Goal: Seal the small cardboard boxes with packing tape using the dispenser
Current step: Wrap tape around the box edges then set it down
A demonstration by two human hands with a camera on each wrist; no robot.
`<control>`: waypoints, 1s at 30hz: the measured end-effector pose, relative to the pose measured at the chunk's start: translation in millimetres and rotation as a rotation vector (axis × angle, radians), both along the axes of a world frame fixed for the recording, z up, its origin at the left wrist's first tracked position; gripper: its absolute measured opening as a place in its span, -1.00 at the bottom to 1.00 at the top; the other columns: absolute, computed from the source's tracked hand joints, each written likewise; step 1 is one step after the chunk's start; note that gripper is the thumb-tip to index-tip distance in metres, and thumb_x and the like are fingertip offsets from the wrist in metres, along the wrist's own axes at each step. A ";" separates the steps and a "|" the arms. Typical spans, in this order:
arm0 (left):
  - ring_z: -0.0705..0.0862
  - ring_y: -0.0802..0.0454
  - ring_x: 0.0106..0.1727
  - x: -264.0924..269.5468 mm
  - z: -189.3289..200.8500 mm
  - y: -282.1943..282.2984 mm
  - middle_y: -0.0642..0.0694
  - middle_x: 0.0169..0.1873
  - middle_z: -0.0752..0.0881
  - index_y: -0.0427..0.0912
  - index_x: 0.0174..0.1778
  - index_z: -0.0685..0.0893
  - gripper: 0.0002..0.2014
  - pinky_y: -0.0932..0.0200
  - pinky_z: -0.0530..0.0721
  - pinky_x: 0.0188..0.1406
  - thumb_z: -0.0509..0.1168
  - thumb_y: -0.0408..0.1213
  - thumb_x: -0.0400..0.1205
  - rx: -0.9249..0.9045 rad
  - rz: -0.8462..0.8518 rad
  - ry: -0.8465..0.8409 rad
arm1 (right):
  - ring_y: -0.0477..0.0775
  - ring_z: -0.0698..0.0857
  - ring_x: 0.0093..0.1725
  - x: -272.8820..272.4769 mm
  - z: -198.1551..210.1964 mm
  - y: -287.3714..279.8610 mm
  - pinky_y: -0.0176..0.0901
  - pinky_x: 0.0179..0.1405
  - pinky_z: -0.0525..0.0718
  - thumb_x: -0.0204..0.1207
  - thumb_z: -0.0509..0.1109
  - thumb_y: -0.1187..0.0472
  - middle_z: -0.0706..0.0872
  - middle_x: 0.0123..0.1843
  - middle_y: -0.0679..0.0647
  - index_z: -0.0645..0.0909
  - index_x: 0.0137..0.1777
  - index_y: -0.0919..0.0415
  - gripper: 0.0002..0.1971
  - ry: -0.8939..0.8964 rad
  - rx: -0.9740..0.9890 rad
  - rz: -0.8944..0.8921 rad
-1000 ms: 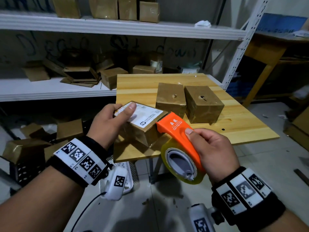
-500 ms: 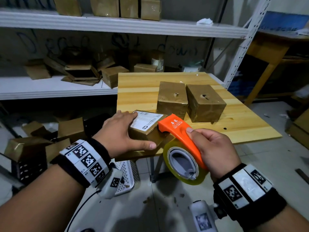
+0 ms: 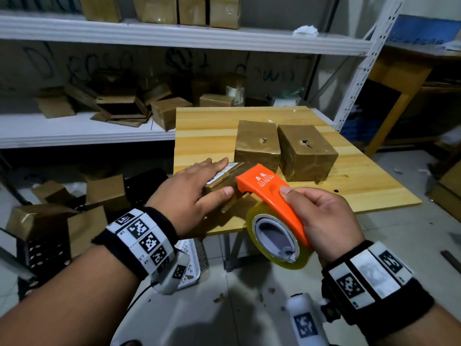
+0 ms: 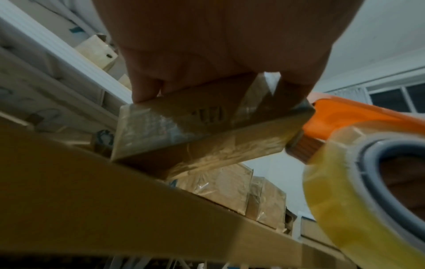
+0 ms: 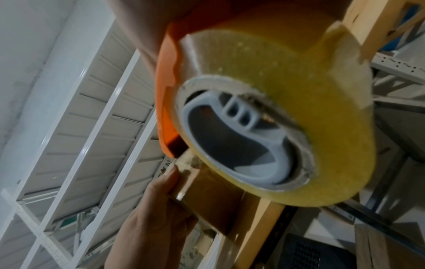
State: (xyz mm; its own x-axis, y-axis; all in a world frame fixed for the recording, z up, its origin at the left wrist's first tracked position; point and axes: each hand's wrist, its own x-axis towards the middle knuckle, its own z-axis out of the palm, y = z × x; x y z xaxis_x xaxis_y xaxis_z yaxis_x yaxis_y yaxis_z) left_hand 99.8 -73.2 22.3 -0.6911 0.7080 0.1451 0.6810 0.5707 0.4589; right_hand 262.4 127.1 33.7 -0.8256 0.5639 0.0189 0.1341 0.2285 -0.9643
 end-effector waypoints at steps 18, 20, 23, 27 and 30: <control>0.73 0.20 0.29 -12.2 -5.8 5.6 0.20 0.28 0.79 0.34 0.46 0.69 -0.44 -0.04 0.68 0.36 0.23 0.39 0.56 0.554 0.104 -0.332 | 0.09 0.91 -0.30 10.7 -1.6 -0.2 -0.21 -0.34 0.82 0.66 0.47 -0.01 0.93 -0.23 0.09 0.88 -0.02 0.14 -0.75 0.019 -0.068 0.006; 0.73 0.31 0.15 -10.5 -2.1 8.6 0.24 0.12 0.83 0.20 0.35 0.79 -0.54 0.21 0.63 0.16 0.23 0.26 0.63 0.609 0.089 -0.353 | 0.10 0.91 -0.30 7.4 -2.8 -1.8 -0.18 -0.32 0.84 0.67 0.48 0.00 0.93 -0.23 0.11 0.88 -0.03 0.15 -0.75 0.018 -0.067 0.008; 0.75 0.24 0.02 -9.5 3.2 11.5 0.12 -0.03 0.85 0.09 0.15 0.83 -0.61 0.27 0.57 -0.02 0.18 0.16 0.67 0.656 0.087 -0.368 | 0.06 0.90 -0.32 1.7 -2.9 -4.6 -0.23 -0.34 0.83 0.67 0.48 0.00 0.93 -0.25 0.08 0.88 -0.04 0.13 -0.76 0.025 -0.058 0.007; 0.79 -0.13 0.18 -12.3 3.1 12.9 -0.09 0.03 0.86 0.13 -0.02 0.86 -0.55 -0.16 0.65 0.38 0.21 0.34 0.61 0.680 0.166 -0.560 | 0.00 0.89 -0.31 -4.9 -1.6 -8.0 -0.29 -0.34 0.81 0.68 0.46 -0.06 0.92 -0.25 0.01 0.88 -0.04 0.09 -0.74 0.054 0.020 0.005; 0.78 -0.09 0.25 -15.1 2.6 14.2 -0.03 0.12 0.85 0.19 0.09 0.85 -0.61 -0.19 0.66 0.40 0.22 0.29 0.64 0.767 0.169 -0.552 | -0.04 0.87 -0.33 -11.4 -2.2 -10.7 -0.30 -0.36 0.78 0.67 0.47 -0.08 0.91 -0.26 -0.01 0.87 -0.05 0.08 -0.73 0.077 0.042 -0.014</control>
State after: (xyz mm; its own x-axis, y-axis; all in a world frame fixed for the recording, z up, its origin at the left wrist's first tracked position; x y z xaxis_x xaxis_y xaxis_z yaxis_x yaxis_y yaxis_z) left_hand 84.7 -59.1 24.9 -0.8852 0.4402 0.1507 0.1929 0.0526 0.9798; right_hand 250.9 116.3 31.5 -0.8129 0.5728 0.1055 0.0638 0.2676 -0.9614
